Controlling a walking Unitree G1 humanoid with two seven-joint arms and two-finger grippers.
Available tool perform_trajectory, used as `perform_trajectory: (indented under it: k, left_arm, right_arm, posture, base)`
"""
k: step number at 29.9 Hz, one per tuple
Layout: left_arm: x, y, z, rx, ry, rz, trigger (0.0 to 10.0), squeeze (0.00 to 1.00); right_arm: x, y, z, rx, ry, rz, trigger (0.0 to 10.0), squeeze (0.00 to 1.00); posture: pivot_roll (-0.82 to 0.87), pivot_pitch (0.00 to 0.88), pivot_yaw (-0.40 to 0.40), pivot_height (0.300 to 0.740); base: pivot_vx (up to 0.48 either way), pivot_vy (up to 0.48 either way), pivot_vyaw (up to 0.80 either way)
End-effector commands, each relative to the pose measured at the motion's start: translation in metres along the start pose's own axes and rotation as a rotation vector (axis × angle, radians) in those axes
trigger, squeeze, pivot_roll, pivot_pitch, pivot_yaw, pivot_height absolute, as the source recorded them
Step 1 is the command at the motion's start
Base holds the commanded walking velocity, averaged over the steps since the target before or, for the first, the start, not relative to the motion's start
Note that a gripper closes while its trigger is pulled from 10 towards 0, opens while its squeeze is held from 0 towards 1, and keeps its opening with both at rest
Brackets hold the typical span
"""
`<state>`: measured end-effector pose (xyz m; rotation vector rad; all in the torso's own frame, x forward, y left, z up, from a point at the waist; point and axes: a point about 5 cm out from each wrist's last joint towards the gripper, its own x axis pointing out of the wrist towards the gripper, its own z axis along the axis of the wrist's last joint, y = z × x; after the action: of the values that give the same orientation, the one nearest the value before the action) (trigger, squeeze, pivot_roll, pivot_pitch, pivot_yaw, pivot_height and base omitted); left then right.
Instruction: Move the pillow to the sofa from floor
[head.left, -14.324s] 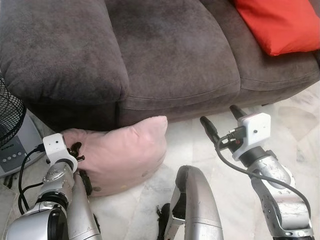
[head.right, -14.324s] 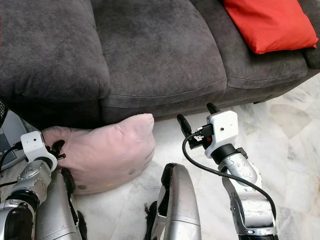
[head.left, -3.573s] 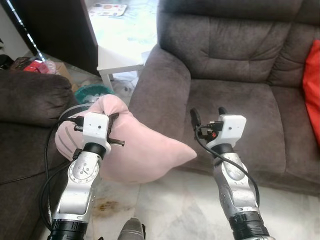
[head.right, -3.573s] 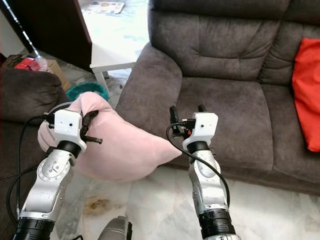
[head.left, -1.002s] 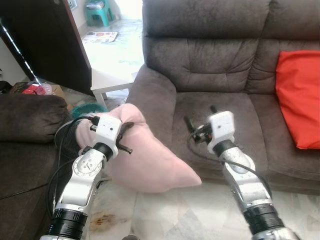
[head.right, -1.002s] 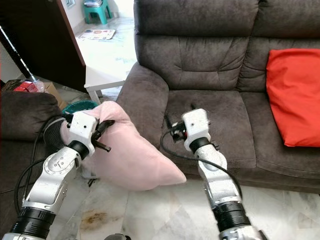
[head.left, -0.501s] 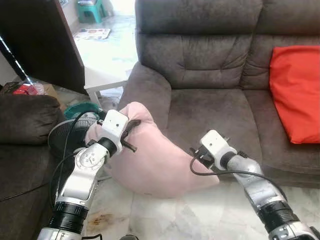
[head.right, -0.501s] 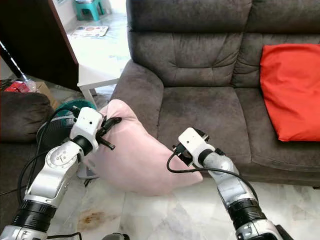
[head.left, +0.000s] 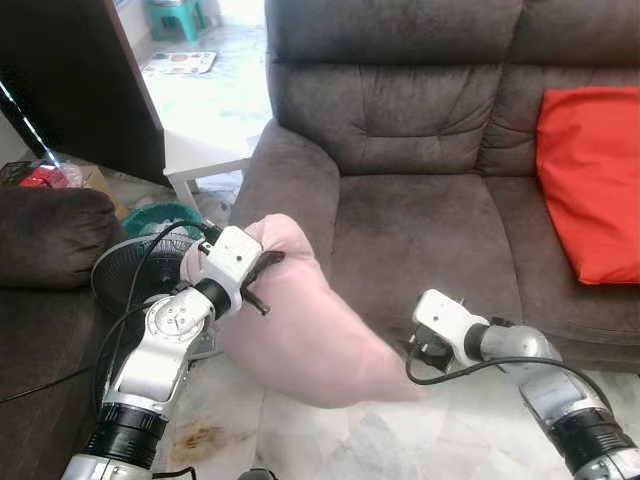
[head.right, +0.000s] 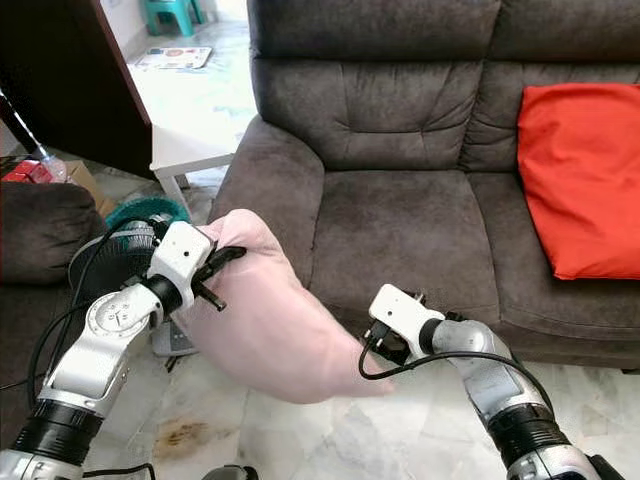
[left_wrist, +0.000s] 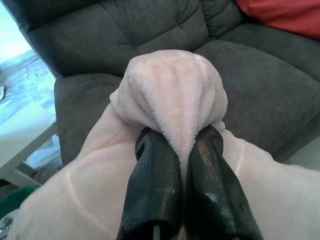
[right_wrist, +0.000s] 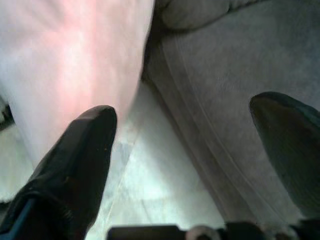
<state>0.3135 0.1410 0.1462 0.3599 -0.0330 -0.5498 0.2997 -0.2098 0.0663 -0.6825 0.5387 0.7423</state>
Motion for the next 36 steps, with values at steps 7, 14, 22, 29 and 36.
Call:
perform_trajectory:
  k: [7, 14, 22, 29, 36]
  left_arm:
    - [0.001, 0.004, 0.022, 0.043, -0.105, 0.024, 10.0, 0.00]
    - [-0.001, 0.002, 0.020, 0.038, -0.111, 0.034, 10.0, 0.00]
    - [0.000, 0.004, 0.022, 0.037, -0.125, 0.051, 10.0, 0.00]
    - [0.004, 0.005, 0.027, 0.036, -0.147, 0.062, 10.0, 0.00]
    - [-0.001, 0.004, 0.036, 0.028, -0.176, 0.086, 10.0, 0.00]
  right_arm:
    - [0.002, 0.021, -0.016, -0.009, 0.078, 0.112, 10.0, 0.00]
    - [0.009, 0.035, -0.023, 0.012, 0.099, 0.137, 10.0, 0.00]
    - [0.013, 0.038, -0.023, 0.021, 0.107, 0.111, 10.0, 0.00]
    - [0.018, 0.046, -0.026, 0.012, 0.140, 0.110, 10.0, 0.00]
    - [0.020, 0.051, -0.024, 0.018, 0.144, 0.119, 10.0, 0.00]
  posture:
    - [0.17, 0.037, 0.025, 0.740]
    - [0.16, 0.000, 0.026, 0.740]
    - [0.16, 0.000, 0.029, 0.740]
    - [0.16, 0.000, 0.031, 0.740]
    - [0.16, 0.004, 0.007, 0.740]
  base:
    - [0.000, 0.000, 0.00]
    - [0.000, 0.000, 0.00]
    - [0.000, 0.000, 0.00]
    - [0.000, 0.000, 0.00]
    - [0.000, 0.000, 0.00]
